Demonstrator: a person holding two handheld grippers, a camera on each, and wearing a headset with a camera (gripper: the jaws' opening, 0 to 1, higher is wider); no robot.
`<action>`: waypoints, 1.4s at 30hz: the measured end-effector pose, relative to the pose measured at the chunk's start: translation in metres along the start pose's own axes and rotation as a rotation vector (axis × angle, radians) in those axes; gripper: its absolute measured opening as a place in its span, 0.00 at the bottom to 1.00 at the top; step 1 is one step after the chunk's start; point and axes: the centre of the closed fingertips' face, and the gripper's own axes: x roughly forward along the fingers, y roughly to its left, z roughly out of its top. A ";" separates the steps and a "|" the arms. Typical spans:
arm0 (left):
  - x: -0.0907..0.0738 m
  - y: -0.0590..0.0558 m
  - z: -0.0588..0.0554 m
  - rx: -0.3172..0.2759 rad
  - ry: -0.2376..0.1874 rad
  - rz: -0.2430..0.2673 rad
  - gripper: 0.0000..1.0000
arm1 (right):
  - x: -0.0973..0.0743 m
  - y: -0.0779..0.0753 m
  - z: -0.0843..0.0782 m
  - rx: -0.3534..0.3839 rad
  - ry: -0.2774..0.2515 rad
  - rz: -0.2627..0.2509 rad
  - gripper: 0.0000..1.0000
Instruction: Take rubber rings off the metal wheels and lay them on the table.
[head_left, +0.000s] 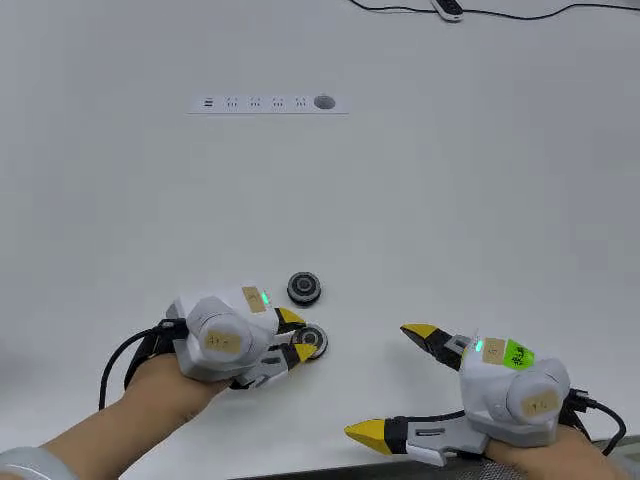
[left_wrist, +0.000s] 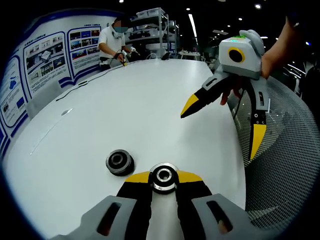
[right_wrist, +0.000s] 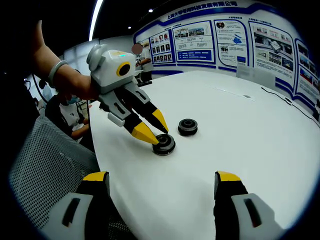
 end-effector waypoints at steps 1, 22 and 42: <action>0.000 -0.001 0.000 0.005 0.000 -0.001 0.18 | 0.000 0.000 0.000 0.000 0.000 0.000 0.87; 0.003 -0.002 -0.002 0.047 0.016 -0.025 0.13 | 0.005 0.000 0.004 0.058 -0.023 0.018 0.84; 0.004 -0.001 -0.003 0.043 0.030 -0.045 0.12 | 0.022 0.000 0.027 0.269 -0.089 0.092 0.70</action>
